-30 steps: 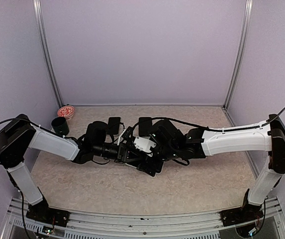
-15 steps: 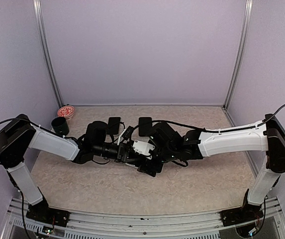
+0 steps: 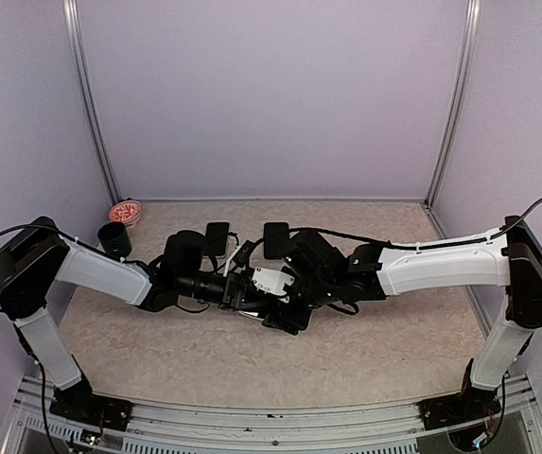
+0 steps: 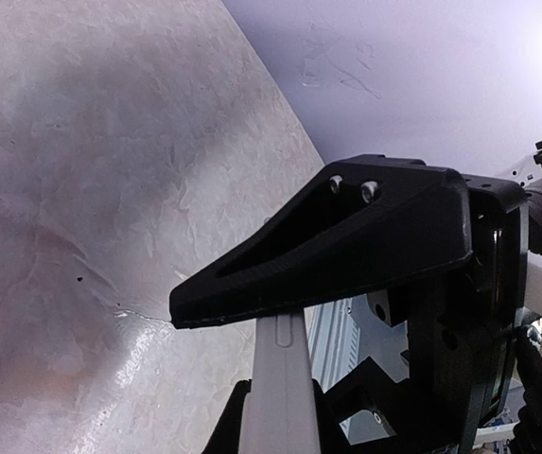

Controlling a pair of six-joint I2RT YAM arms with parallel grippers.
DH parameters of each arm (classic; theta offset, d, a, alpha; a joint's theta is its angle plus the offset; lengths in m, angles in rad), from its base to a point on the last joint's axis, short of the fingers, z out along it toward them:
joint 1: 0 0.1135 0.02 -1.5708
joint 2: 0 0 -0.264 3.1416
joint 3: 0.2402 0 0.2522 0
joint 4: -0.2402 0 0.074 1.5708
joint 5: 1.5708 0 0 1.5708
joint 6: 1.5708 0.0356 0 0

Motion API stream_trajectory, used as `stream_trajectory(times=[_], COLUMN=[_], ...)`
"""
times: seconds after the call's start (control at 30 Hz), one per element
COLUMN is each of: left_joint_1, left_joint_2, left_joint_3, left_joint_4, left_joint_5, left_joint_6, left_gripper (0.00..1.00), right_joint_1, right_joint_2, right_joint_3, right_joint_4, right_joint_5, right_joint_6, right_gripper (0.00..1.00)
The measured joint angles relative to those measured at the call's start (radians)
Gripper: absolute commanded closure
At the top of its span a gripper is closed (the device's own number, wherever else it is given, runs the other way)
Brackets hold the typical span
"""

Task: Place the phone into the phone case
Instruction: Pass from the left arm to the right

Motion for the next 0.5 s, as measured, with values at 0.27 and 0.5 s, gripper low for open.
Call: stream_trajectory(times=[0.27, 0.5], left_joint_1=[0.001, 0.006], left_joint_2=[0.0, -0.001], left_joint_3=[0.0, -0.003], left_joint_4=[0.004, 0.048], left_joint_5=[0.004, 0.018], left_joint_6=[-0.002, -0.021], left_gripper=[0.81, 0.59], right_joint_1=[0.0, -0.003], right_joint_2=[0.0, 0.0], right_joint_3=[0.0, 0.0], right_joint_4=[0.001, -0.003], right_joint_5=[-0.006, 0.0], right_joint_6=[0.0, 0.003], right_gripper=[0.3, 0.29])
